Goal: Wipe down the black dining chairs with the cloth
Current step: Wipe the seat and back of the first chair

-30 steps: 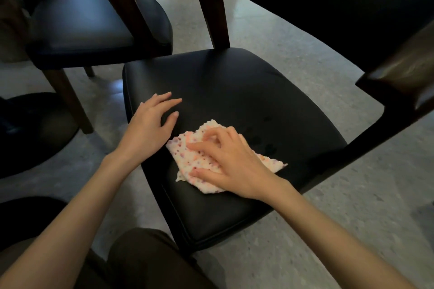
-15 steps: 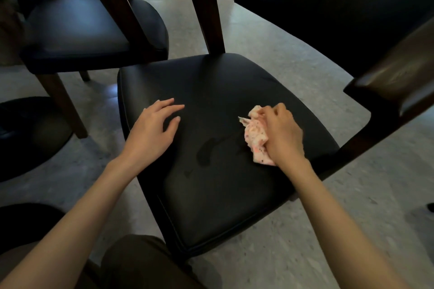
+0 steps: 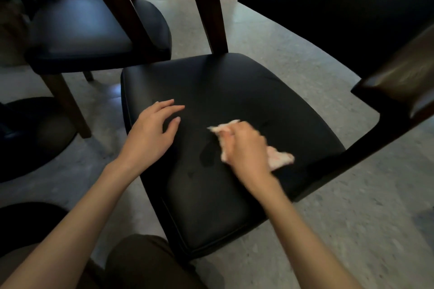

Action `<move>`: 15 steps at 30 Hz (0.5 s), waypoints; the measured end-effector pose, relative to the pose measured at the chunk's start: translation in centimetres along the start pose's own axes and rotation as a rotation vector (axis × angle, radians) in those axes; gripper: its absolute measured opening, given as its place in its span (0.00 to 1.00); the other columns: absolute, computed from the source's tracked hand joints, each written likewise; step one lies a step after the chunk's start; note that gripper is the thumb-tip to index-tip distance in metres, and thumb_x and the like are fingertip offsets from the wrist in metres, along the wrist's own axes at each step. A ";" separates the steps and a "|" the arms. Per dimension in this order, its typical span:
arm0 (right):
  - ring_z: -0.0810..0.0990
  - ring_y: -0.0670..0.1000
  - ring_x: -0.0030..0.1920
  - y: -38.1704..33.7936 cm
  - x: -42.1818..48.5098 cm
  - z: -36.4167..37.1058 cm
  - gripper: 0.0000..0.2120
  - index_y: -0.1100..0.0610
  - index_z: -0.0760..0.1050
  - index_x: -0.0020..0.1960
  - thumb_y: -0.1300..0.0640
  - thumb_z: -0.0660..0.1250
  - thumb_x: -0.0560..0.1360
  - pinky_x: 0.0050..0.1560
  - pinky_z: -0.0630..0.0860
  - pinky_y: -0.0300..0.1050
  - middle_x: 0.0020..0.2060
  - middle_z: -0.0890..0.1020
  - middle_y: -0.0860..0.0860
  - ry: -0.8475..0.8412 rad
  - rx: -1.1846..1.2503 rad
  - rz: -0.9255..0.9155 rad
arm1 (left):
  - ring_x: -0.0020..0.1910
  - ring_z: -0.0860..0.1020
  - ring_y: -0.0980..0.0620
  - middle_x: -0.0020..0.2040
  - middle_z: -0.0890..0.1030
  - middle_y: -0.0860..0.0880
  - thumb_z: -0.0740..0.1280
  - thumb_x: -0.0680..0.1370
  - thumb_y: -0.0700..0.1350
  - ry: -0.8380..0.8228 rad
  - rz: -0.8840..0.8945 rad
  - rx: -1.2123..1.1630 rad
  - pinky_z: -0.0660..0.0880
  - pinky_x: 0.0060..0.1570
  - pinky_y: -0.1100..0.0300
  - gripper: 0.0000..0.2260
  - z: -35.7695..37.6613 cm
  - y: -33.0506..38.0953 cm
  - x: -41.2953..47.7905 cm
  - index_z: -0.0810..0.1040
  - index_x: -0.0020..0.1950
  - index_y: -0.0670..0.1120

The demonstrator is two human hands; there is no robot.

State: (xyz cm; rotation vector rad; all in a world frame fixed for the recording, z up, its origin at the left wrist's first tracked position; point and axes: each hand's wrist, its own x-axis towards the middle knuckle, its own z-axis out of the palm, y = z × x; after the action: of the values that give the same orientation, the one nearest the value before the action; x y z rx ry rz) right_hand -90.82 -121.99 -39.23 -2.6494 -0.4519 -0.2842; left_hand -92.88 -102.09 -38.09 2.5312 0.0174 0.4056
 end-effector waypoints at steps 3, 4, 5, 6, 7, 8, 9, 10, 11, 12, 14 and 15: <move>0.80 0.60 0.51 -4.8 -2.1 1.5 0.12 0.53 0.80 0.58 0.52 0.61 0.80 0.47 0.74 0.55 0.54 0.80 0.54 -0.100 0.120 -0.259 | 0.69 0.69 0.50 0.69 0.73 0.49 0.63 0.80 0.43 0.030 -0.027 -0.031 0.62 0.67 0.60 0.15 -0.3 0.1 0.1 0.77 0.66 0.48; 0.81 0.60 0.49 -5.2 -2.4 1.7 0.12 0.53 0.80 0.58 0.52 0.62 0.80 0.45 0.75 0.55 0.53 0.80 0.53 -0.133 0.150 -0.306 | 0.69 0.69 0.50 0.69 0.73 0.49 0.63 0.80 0.43 0.036 -0.049 -0.041 0.61 0.66 0.62 0.15 -0.4 0.0 0.1 0.77 0.66 0.48; 0.81 0.60 0.48 -5.3 -2.4 1.5 0.12 0.53 0.80 0.58 0.51 0.62 0.79 0.43 0.76 0.56 0.53 0.80 0.53 -0.152 0.164 -0.333 | 0.69 0.69 0.51 0.69 0.73 0.49 0.63 0.80 0.42 0.040 -0.065 -0.043 0.61 0.65 0.63 0.15 -0.5 -0.1 0.0 0.77 0.66 0.48; 0.82 0.60 0.46 -4.6 -2.3 1.3 0.13 0.52 0.80 0.57 0.50 0.60 0.79 0.42 0.78 0.55 0.53 0.80 0.52 -0.153 0.152 -0.346 | 0.69 0.69 0.50 0.69 0.73 0.49 0.63 0.80 0.42 0.039 -0.069 -0.036 0.60 0.65 0.63 0.15 -0.7 -0.2 -0.1 0.77 0.66 0.47; 0.82 0.59 0.46 -3.5 -1.9 0.9 0.15 0.49 0.80 0.57 0.48 0.59 0.77 0.42 0.78 0.55 0.53 0.79 0.51 -0.140 0.125 -0.342 | 0.69 0.70 0.50 0.69 0.73 0.48 0.63 0.80 0.42 0.037 -0.064 -0.027 0.60 0.65 0.63 0.15 -0.8 -0.3 -0.2 0.77 0.66 0.47; 0.81 0.58 0.47 -1.8 -1.1 0.5 0.15 0.47 0.80 0.57 0.48 0.58 0.76 0.44 0.78 0.54 0.54 0.79 0.49 -0.127 0.096 -0.292 | 0.69 0.70 0.50 0.68 0.73 0.48 0.63 0.80 0.42 0.035 -0.058 -0.018 0.60 0.66 0.63 0.14 -0.9 -0.4 -0.2 0.77 0.66 0.47; 0.80 0.56 0.49 0.3 -0.1 -0.1 0.14 0.47 0.79 0.58 0.50 0.59 0.77 0.46 0.77 0.52 0.55 0.78 0.49 -0.122 0.061 -0.211 | 0.69 0.70 0.50 0.68 0.73 0.48 0.63 0.80 0.42 0.035 -0.055 -0.012 0.60 0.66 0.64 0.15 -0.9 -0.5 -0.3 0.77 0.66 0.47; 0.80 0.56 0.51 2.5 1.0 -0.8 0.12 0.48 0.79 0.58 0.52 0.61 0.78 0.47 0.76 0.50 0.56 0.77 0.50 -0.098 0.007 -0.110 | 0.69 0.69 0.51 0.69 0.73 0.48 0.63 0.80 0.42 0.037 -0.053 -0.009 0.59 0.66 0.64 0.15 -1.0 -0.5 -0.4 0.77 0.66 0.47; 0.79 0.58 0.53 4.7 2.0 -1.7 0.11 0.51 0.79 0.58 0.54 0.61 0.79 0.47 0.73 0.49 0.56 0.77 0.51 -0.058 -0.082 0.010 | 0.69 0.69 0.51 0.69 0.73 0.48 0.63 0.80 0.43 0.040 -0.047 -0.009 0.60 0.66 0.64 0.15 -1.0 -0.5 -0.5 0.77 0.66 0.47; 0.79 0.59 0.53 6.4 2.7 -2.6 0.11 0.53 0.79 0.59 0.54 0.61 0.80 0.46 0.70 0.48 0.57 0.77 0.53 -0.004 -0.173 0.137 | 0.69 0.69 0.51 0.69 0.73 0.49 0.63 0.80 0.43 0.044 -0.042 -0.013 0.60 0.66 0.63 0.15 -1.0 -0.5 -0.5 0.77 0.66 0.47; 0.78 0.59 0.53 7.8 3.5 -2.9 0.13 0.54 0.78 0.61 0.53 0.59 0.82 0.45 0.67 0.46 0.58 0.77 0.54 0.097 -0.204 0.312 | 0.70 0.69 0.50 0.69 0.73 0.49 0.63 0.80 0.43 0.042 -0.038 -0.025 0.62 0.69 0.59 0.15 -0.9 -0.5 -0.5 0.77 0.66 0.48; 0.78 0.58 0.53 7.5 3.5 -2.6 0.13 0.53 0.78 0.61 0.52 0.59 0.82 0.45 0.66 0.46 0.57 0.78 0.53 0.116 -0.169 0.334 | 0.70 0.68 0.49 0.69 0.73 0.49 0.63 0.80 0.43 0.036 -0.041 -0.033 0.63 0.70 0.56 0.15 -0.9 -0.5 -0.5 0.77 0.66 0.49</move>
State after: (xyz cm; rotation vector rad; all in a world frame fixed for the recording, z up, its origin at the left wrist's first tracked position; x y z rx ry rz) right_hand -85.28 -128.59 -38.88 -2.7944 0.0565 -0.3815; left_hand -93.55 -101.27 -37.81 2.4863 0.0757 0.4315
